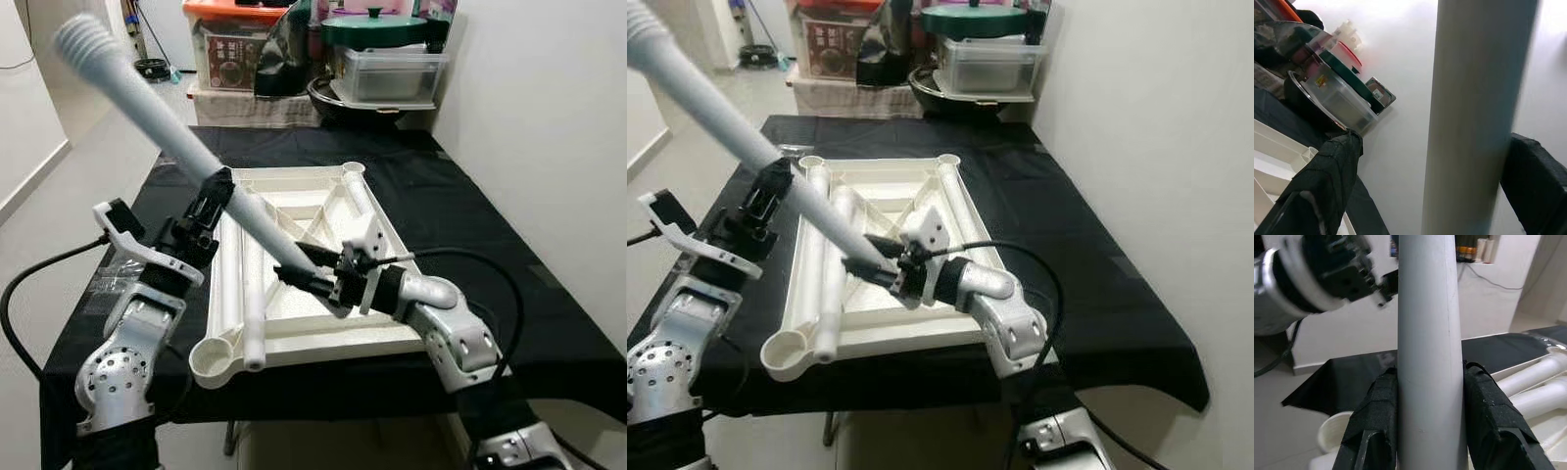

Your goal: Building children table

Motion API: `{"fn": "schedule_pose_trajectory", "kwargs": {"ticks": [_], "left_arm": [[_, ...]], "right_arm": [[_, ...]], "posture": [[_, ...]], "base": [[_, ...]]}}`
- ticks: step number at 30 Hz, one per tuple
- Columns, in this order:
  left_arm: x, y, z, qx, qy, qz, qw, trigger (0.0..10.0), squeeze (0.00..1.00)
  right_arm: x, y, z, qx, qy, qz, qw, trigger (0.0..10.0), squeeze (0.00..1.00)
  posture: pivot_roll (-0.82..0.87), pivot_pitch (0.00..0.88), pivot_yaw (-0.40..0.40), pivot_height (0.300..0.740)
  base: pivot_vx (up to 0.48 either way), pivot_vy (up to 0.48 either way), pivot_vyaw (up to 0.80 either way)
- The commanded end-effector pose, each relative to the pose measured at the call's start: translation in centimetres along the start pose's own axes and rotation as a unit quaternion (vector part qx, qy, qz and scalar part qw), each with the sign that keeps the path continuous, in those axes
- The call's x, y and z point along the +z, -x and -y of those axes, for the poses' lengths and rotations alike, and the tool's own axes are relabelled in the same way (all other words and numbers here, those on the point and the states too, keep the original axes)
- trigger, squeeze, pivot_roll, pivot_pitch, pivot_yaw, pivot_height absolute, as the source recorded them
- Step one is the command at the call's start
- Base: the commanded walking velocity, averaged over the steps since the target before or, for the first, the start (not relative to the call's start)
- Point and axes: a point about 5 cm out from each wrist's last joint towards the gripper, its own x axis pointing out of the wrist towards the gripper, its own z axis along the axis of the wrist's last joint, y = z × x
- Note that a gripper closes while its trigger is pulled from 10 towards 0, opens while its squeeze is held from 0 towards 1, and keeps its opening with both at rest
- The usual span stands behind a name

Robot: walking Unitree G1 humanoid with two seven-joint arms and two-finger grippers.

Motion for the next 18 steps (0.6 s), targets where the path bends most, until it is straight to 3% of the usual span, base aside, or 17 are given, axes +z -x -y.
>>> {"fn": "schedule_pose_trajectory", "kwargs": {"ticks": [1, 6, 7, 18], "left_arm": [[-0.1, 0.1, -0.5, 0.011, 0.008, -0.009, 1.000, 10.0, 0.00], [-0.1, -0.3, -0.4, -0.007, -0.006, -0.026, 1.000, 9.6, 0.00], [0.1, -0.4, -0.1, -0.021, -0.005, -0.025, 0.999, 0.0, 0.00], [0.2, -0.2, 1.0, -0.065, -0.023, -0.044, 0.997, 0.0, 0.00]], "right_arm": [[0.6, 0.0, -0.5, 0.023, 0.028, 0.009, 0.999, 0.0, 0.00], [-0.5, 0.3, -1.4, 0.064, 0.059, -0.033, 0.996, 0.0, 0.00], [-0.7, 0.4, -1.4, 0.064, 0.063, -0.039, 0.995, 0.0, 0.00], [-1.5, 0.7, -0.4, 0.026, 0.079, -0.059, 0.995, 0.0, 0.00]], "posture": [[-0.02, 0.000, -0.056, 0.740], [-0.02, 0.000, -0.053, 0.740], [-0.02, 0.000, -0.052, 0.740], [-0.02, 0.000, -0.051, 0.740]], "base": [[0.000, 0.000, 0.00], [0.000, 0.000, 0.00], [0.000, 0.000, 0.00], [0.000, 0.000, 0.00]]}}
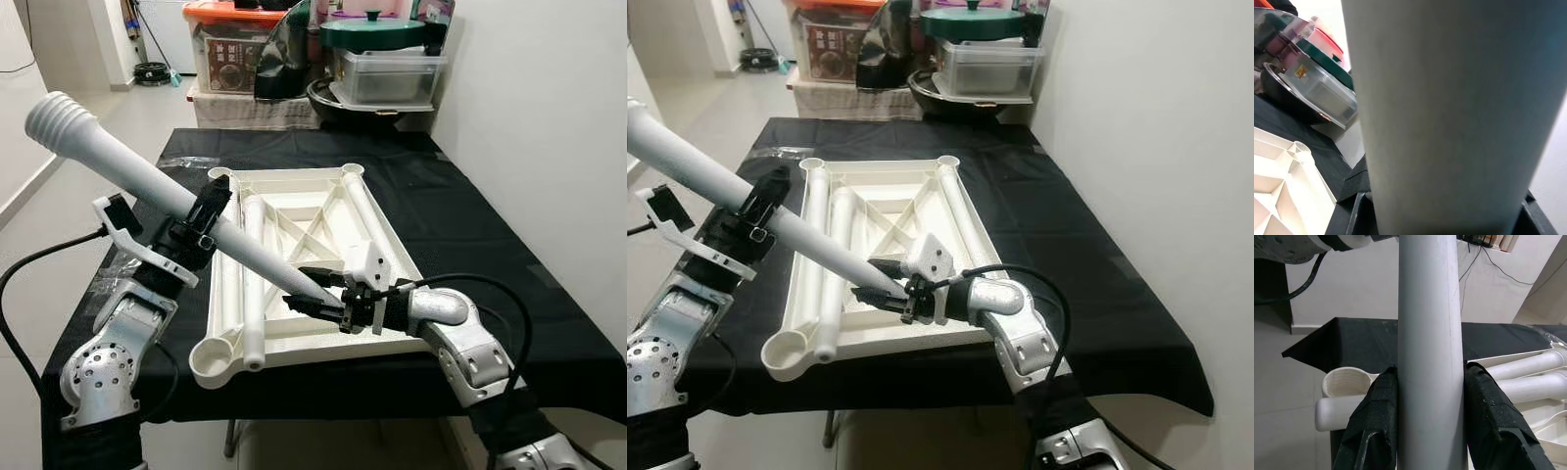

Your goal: Building children table

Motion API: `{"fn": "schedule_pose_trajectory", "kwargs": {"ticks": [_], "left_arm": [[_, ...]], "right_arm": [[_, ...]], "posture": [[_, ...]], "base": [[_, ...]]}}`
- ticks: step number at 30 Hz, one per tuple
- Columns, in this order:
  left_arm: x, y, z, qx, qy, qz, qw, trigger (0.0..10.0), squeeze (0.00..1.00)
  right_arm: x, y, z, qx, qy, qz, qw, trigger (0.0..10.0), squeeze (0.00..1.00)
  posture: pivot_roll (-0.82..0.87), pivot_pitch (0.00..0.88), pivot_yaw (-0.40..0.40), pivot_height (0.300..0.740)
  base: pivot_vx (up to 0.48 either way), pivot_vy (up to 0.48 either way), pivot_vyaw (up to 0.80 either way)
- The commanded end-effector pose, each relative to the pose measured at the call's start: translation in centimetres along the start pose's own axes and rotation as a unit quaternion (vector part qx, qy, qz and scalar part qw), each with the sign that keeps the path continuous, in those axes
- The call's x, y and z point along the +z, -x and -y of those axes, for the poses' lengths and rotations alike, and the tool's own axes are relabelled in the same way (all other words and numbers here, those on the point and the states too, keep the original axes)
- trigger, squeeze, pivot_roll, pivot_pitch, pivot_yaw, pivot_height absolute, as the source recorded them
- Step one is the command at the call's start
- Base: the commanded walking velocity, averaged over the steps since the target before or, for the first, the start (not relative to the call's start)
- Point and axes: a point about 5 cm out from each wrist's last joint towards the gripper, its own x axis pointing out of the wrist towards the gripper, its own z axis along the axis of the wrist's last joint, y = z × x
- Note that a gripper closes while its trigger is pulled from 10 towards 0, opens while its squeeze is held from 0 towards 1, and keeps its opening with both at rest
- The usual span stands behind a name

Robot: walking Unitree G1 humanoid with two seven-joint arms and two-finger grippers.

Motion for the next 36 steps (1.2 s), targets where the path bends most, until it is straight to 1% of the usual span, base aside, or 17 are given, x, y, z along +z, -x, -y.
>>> {"fn": "schedule_pose_trajectory", "kwargs": {"ticks": [1, 6, 7, 8, 9, 10, 12, 13, 19, 22, 23, 25, 26, 28, 32, 34, 36], "left_arm": [[-0.1, -0.2, 0.9, -0.023, -0.007, -0.006, 1.000, 0.0, 0.00], [-0.2, 0.0, 0.5, -0.006, -0.006, 0.001, 1.000, 0.0, 0.00], [-0.2, 0.0, 0.4, 0.001, -0.007, 0.005, 1.000, 0.0, 0.00], [0.0, 0.0, 0.1, 0.013, -0.007, 0.011, 1.000, 0.0, 0.00], [0.0, 0.0, 0.1, 0.013, -0.007, 0.011, 1.000, 0.0, 0.00], [0.2, -0.1, -0.2, 0.024, -0.010, 0.017, 1.000, 0.0, 0.00], [0.5, -0.2, -0.6, 0.046, -0.012, 0.022, 0.999, 0.0, 0.00], [0.8, -0.2, -1.3, 0.073, -0.010, 0.031, 0.997, 10.0, 0.00], [2.8, 0.2, -2.8, 0.126, 0.014, 0.094, 0.988, 10.0, 0.00], [3.7, 0.6, -3.4, 0.149, 0.037, 0.134, 0.979, 10.0, 0.00], [4.2, 1.2, -4.3, 0.180, 0.046, 0.164, 0.969, 10.0, 0.00], [4.4, 1.5, -4.6, 0.191, 0.049, 0.174, 0.965, 10.0, 0.00], [4.7, 1.9, -5.1, 0.205, 0.059, 0.192, 0.958, 10.0, 0.00], [4.8, 2.0, -5.2, 0.207, 0.060, 0.195, 0.957, 10.0, 0.00], [5.1, 2.1, -5.3, 0.209, 0.069, 0.211, 0.952, 10.0, 0.00], [5.2, 2.0, -5.8, 0.219, 0.089, 0.230, 0.944, 10.0, 0.00], [5.2, 2.0, -5.8, 0.219, 0.089, 0.230, 0.944, 10.0, 0.00]], "right_arm": [[-0.3, -0.4, 0.2, -0.014, 0.005, -0.008, 1.000, 0.0, 0.00], [-0.1, -0.4, 1.4, -0.072, 0.006, 0.000, 0.997, 0.0, 0.00], [0.0, -0.4, 1.8, -0.091, 0.006, 0.002, 0.996, 3.3, 0.00], [0.0, -0.3, 2.4, -0.118, -0.008, 0.006, 0.993, 10.0, 0.00], [0.0, -0.3, 2.4, -0.118, -0.008, 0.006, 0.993, 10.0, 0.00], [0.1, 0.0, 3.1, -0.158, -0.024, 0.012, 0.987, 10.0, 1.00], [0.1, 0.1, 3.5, -0.176, -0.034, 0.011, 0.984, 10.0, 1.00], [0.2, 0.3, 4.0, -0.198, -0.044, 0.020, 0.979, 10.0, 1.00], [0.7, 1.3, 5.5, -0.279, -0.093, 0.072, 0.953, 10.0, 1.00], [0.7, 2.4, 6.8, -0.334, -0.171, 0.121, 0.919, 10.0, 1.00], [0.7, 3.8, 8.0, -0.375, -0.249, 0.176, 0.876, 10.0, 1.00], [0.6, 4.3, 8.4, -0.389, -0.274, 0.194, 0.858, 10.0, 1.00], [0.5, 5.6, 9.5, -0.419, -0.327, 0.231, 0.815, 10.0, 1.00], [0.4, 5.9, 9.7, -0.424, -0.337, 0.238, 0.806, 10.0, 1.00], [-0.3, 7.2, 10.5, -0.440, -0.410, 0.280, 0.748, 10.0, 1.00], [-1.5, 7.3, 10.5, -0.433, -0.496, 0.318, 0.682, 10.0, 1.00], [-1.5, 7.3, 10.5, -0.433, -0.496, 0.318, 0.682, 10.0, 1.00]], "posture": [[-0.02, 0.000, -0.054, 0.740], [-0.02, 0.000, -0.059, 0.740], [-0.02, 0.000, -0.059, 0.740], [-0.02, 0.000, -0.061, 0.740], [-0.02, 0.000, -0.061, 0.740], [-0.02, 0.000, -0.062, 0.740], [-0.02, 0.000, -0.061, 0.740], [-0.02, 0.000, -0.062, 0.740], [-0.02, 0.000, -0.069, 0.740], [-0.02, 0.000, -0.074, 0.740], [-0.02, 0.000, -0.075, 0.740], [-0.02, 0.000, -0.075, 0.740], [-0.02, 0.000, -0.072, 0.740], [-0.02, 0.000, -0.072, 0.740], [-0.02, 0.000, -0.073, 0.740], [-0.02, 0.000, -0.074, 0.740], [-0.02, 0.000, -0.074, 0.740]], "base": [[0.000, 0.000, 0.00], [0.000, 0.000, 0.00], [0.000, 0.000, 0.00], [0.000, 0.000, 0.00], [0.000, 0.000, 0.00], [0.000, 0.000, 0.00], [0.000, 0.000, 0.00], [0.000, 0.000, 0.00], [0.000, 0.000, 0.00], [0.000, 0.000, 0.00], [0.000, 0.000, 0.00], [0.000, 0.000, 0.00], [0.000, 0.000, 0.00], [0.000, 0.000, 0.00], [0.000, 0.000, 0.00], [0.000, 0.000, 0.00], [0.000, 0.000, 0.00]]}}
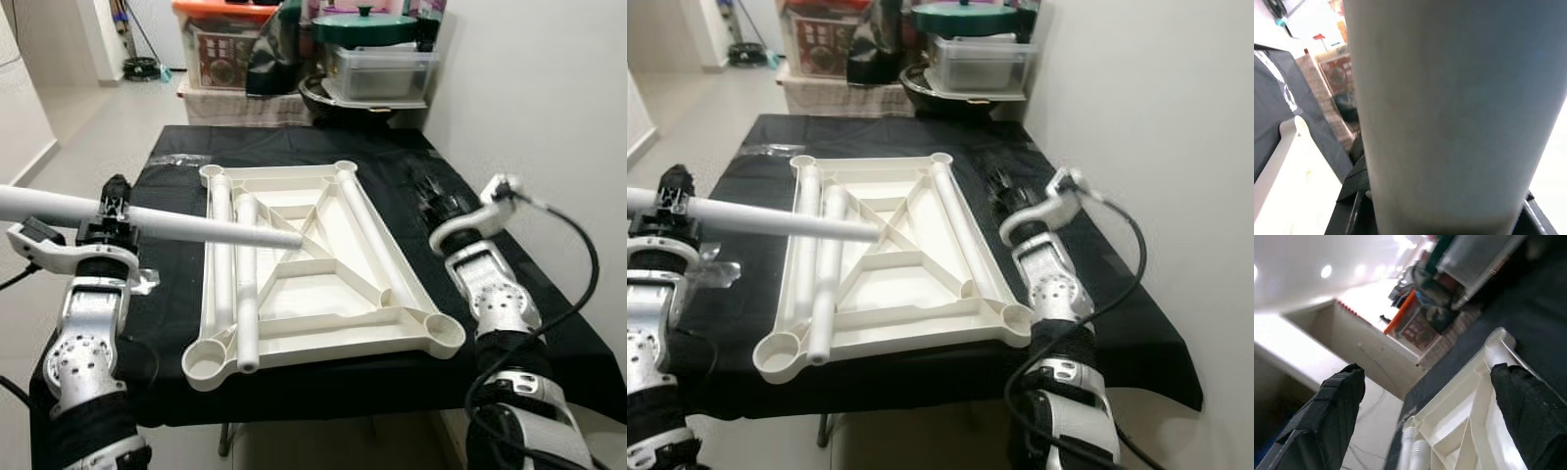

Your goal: Building children table

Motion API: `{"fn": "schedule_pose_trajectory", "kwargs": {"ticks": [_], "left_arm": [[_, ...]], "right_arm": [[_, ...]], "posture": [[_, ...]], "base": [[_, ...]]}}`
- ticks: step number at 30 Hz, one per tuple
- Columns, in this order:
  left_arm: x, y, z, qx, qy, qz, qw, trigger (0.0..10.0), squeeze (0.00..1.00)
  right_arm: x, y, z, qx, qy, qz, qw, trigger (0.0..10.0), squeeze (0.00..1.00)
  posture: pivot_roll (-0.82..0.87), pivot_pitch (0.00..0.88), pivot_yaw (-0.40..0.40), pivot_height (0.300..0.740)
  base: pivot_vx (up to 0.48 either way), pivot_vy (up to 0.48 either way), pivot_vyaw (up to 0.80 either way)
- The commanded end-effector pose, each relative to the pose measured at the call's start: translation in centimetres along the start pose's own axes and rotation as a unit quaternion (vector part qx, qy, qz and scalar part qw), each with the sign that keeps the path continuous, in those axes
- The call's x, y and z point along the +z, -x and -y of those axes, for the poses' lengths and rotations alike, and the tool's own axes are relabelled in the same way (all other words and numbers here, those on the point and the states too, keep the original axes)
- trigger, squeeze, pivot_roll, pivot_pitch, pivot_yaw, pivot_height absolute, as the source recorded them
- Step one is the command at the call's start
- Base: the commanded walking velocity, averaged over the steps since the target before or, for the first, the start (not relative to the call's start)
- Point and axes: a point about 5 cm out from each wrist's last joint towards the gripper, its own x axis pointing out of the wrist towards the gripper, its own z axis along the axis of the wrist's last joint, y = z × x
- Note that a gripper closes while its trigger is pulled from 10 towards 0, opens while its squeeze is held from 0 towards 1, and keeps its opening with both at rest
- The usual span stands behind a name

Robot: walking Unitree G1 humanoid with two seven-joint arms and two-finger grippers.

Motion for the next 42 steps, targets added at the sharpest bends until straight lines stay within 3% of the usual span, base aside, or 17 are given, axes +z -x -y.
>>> {"fn": "schedule_pose_trajectory", "kwargs": {"ticks": [1, 5, 13, 15, 18, 19, 20, 21, 25, 34, 38, 42], "left_arm": [[-0.5, -0.4, -0.2, 0.009, 0.022, 0.002, 1.000, 10.0, 0.00], [-1.4, -1.2, 0.4, 0.001, 0.056, -0.002, 0.998, 10.0, 0.00], [-2.2, -2.6, -0.5, 0.028, 0.109, 0.018, 0.993, 10.0, 0.00], [-4.6, -3.3, -1.0, 0.045, 0.121, -0.005, 0.992, 10.0, 0.00], [-5.6, -3.5, -0.8, 0.041, 0.126, -0.017, 0.991, 10.0, 0.00], [-5.9, -3.5, -0.8, 0.042, 0.128, -0.019, 0.991, 10.0, 0.00], [-5.9, -3.5, -0.8, 0.042, 0.128, -0.019, 0.991, 10.0, 0.00], [-6.0, -3.6, -0.9, 0.044, 0.127, -0.023, 0.991, 10.0, 0.00], [-6.8, -4.0, -1.3, 0.050, 0.129, -0.030, 0.990, 10.0, 0.00], [-8.6, -4.8, -1.1, 0.049, 0.143, -0.041, 0.988, 10.0, 0.00], [-9.9, -5.1, -0.4, 0.043, 0.156, -0.055, 0.985, 10.0, 0.00], [-12.7, -5.3, 1.3, 0.030, 0.183, -0.093, 0.978, 10.0, 0.00]], "right_arm": [[-1.1, -0.2, -0.4, 0.010, -0.034, -0.018, 0.999, 10.0, 1.00], [-4.6, 0.3, -1.3, 0.031, -0.089, -0.079, 0.992, 10.0, 1.00], [-7.8, 0.5, -2.8, 0.039, -0.163, -0.122, 0.978, 10.0, 1.00], [-9.7, 0.2, -4.7, 0.064, -0.181, -0.156, 0.969, 10.0, 0.98], [-9.5, -0.3, -5.6, 0.070, -0.201, -0.150, 0.966, 10.0, 0.91], [-9.4, -0.4, -5.9, 0.073, -0.208, -0.147, 0.964, 10.0, 0.07], [-9.4, -0.4, -5.9, 0.073, -0.208, -0.147, 0.964, 10.0, 0.07], [-9.3, -0.6, -6.4, 0.078, -0.213, -0.146, 0.963, 10.0, 0.00], [-10.3, -0.8, -8.3, 0.095, -0.232, -0.157, 0.955, 10.0, 0.00], [-12.0, -0.6, -9.8, 0.106, -0.251, -0.183, 0.945, 10.0, 0.00], [-12.3, -0.7, -9.9, 0.105, -0.246, -0.187, 0.945, 10.0, 0.00], [-12.6, -1.2, -10.5, 0.110, -0.240, -0.188, 0.946, 10.0, 0.00]], "posture": [[-0.02, 0.000, -0.070, 0.740], [-0.03, 0.000, -0.066, 0.740], [-0.03, 0.000, -0.061, 0.740], [-0.04, 0.000, -0.057, 0.740], [-0.04, 0.000, -0.054, 0.740], [-0.05, 0.000, -0.050, 0.740], [-0.05, 0.000, -0.050, 0.740], [-0.05, 0.000, -0.048, 0.740], [-0.05, 0.000, -0.050, 0.740], [-0.05, 0.000, -0.054, 0.740], [-0.05, 0.000, -0.052, 0.740], [-0.05, 0.000, -0.049, 0.740]], "base": [[0.000, 0.000, 0.00], [0.000, 0.000, 0.00], [0.000, 0.000, 0.00], [0.000, 0.000, 0.00], [0.000, 0.000, 0.00], [0.000, 0.000, 0.00], [0.000, 0.000, 0.00], [0.000, 0.000, 0.00], [0.000, 0.000, 0.00], [0.000, 0.000, 0.00], [0.000, 0.000, 0.00], [0.000, 0.000, 0.00]]}}
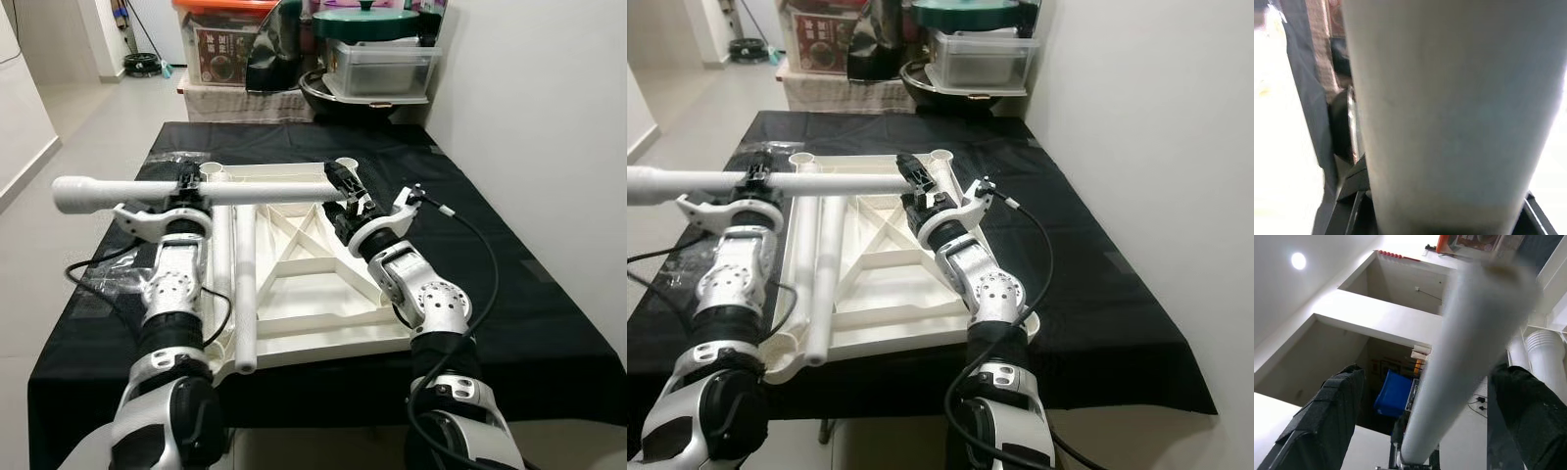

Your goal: Building children table

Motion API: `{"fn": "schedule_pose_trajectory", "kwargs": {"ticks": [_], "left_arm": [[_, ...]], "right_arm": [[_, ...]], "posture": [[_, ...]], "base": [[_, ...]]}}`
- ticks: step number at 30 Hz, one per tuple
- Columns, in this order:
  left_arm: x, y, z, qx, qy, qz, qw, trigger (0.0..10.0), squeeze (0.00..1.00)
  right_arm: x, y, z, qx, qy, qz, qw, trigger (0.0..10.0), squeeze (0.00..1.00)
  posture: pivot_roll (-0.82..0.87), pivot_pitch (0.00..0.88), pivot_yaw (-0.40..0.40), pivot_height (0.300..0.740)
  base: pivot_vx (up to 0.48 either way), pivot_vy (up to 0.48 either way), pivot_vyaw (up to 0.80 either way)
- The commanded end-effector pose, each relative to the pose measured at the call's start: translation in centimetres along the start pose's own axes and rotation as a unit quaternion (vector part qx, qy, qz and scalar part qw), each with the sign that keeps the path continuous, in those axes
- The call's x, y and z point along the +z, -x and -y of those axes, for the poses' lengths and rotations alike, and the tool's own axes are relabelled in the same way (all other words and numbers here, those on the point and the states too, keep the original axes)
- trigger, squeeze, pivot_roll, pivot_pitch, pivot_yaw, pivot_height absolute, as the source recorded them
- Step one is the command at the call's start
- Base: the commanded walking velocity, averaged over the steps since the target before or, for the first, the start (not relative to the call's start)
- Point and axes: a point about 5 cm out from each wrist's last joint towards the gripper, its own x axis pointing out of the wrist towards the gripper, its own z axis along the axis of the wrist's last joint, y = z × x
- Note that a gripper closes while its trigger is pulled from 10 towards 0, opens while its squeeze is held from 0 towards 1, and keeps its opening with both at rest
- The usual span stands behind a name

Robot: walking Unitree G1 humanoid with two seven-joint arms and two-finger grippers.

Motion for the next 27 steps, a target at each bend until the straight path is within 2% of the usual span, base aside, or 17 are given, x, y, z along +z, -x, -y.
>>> {"fn": "schedule_pose_trajectory", "kwargs": {"ticks": [1, 2, 4, 7, 8, 9, 10, 11, 13, 19, 25, 26, 27], "left_arm": [[-1.5, -0.2, 0.3, -0.008, 0.007, -0.023, 1.000, 10.0, 0.00], [-2.4, -0.3, 0.5, -0.014, 0.014, -0.038, 0.999, 10.0, 0.00], [-2.6, -0.3, 0.6, -0.016, 0.015, -0.041, 0.999, 10.0, 0.00], [-5.3, 0.0, 0.8, -0.017, 0.031, -0.081, 0.996, 10.0, 0.00], [-5.3, 0.0, 0.8, -0.017, 0.031, -0.081, 0.996, 10.0, 0.00], [-5.9, 0.2, 0.8, -0.018, 0.032, -0.092, 0.995, 10.0, 0.00], [-6.4, 0.4, 0.8, -0.018, 0.035, -0.102, 0.994, 10.0, 0.00], [-6.6, 0.6, 0.7, -0.019, 0.036, -0.108, 0.993, 10.0, 0.00], [-6.8, 0.7, 0.6, -0.019, 0.036, -0.113, 0.993, 10.0, 0.00], [-7.3, 1.3, -0.1, -0.003, 0.023, -0.125, 0.992, 10.0, 0.00], [-7.6, 1.3, 0.0, -0.011, 0.010, -0.131, 0.991, 10.0, 0.00], [-7.5, 1.4, 0.3, -0.029, 0.013, -0.127, 0.991, 0.0, 0.00], [-7.5, 1.5, 0.6, -0.043, 0.016, -0.123, 0.991, 0.0, 0.00]], "right_arm": [[-3.7, -1.6, -1.3, 0.029, -0.035, -0.034, 0.998, 10.0, 0.00], [-3.9, -1.8, -1.4, 0.031, -0.035, -0.035, 0.998, 10.0, 0.00], [-3.9, -1.8, -1.5, 0.031, -0.036, -0.035, 0.998, 10.0, 0.00], [-4.4, -2.1, -1.7, 0.033, -0.034, -0.035, 0.998, 10.0, 0.00], [-4.4, -2.1, -1.7, 0.033, -0.034, -0.035, 0.998, 10.0, 0.00], [-4.3, -2.1, -1.6, 0.032, -0.032, -0.029, 0.999, 6.8, 0.00], [-4.1, -2.1, -1.5, 0.030, -0.031, -0.020, 0.999, 1.8, 0.00], [-4.0, -2.1, -1.4, 0.028, -0.030, -0.015, 0.999, 0.0, 0.00], [-3.8, -2.0, -1.3, 0.026, -0.031, -0.006, 0.999, 0.0, 0.00], [-1.6, -1.9, -0.2, -0.018, -0.053, 0.071, 0.996, 0.0, 0.00], [-1.3, -1.9, -0.2, -0.020, -0.065, 0.085, 0.994, 0.0, 0.00], [-1.2, -2.0, -0.3, -0.018, -0.066, 0.088, 0.994, 0.0, 0.00], [-1.2, -2.0, -0.4, -0.016, -0.066, 0.090, 0.994, 0.0, 0.00]], "posture": [[-0.05, 0.000, -0.049, 0.740], [-0.05, 0.000, -0.050, 0.740], [-0.05, 0.000, -0.050, 0.740], [-0.05, 0.000, -0.045, 0.740], [-0.05, 0.000, -0.045, 0.740], [-0.05, 0.000, -0.042, 0.740], [-0.05, 0.000, -0.042, 0.740], [-0.05, 0.000, -0.042, 0.740], [-0.05, 0.000, -0.039, 0.740], [-0.04, 0.000, -0.032, 0.740], [-0.04, 0.000, -0.026, 0.740], [-0.04, 0.000, -0.024, 0.740], [-0.04, 0.000, -0.024, 0.740]], "base": [[0.000, 0.000, 0.00], [0.000, 0.000, 0.00], [0.000, 0.000, 0.00], [0.000, 0.000, 0.00], [0.000, 0.000, 0.00], [0.000, 0.000, 0.00], [0.000, 0.000, 0.00], [0.000, 0.000, 0.00], [0.000, 0.000, 0.00], [0.000, 0.000, 0.00], [0.000, 0.000, 0.00], [0.000, 0.000, 0.00], [0.000, 0.000, 0.00]]}}
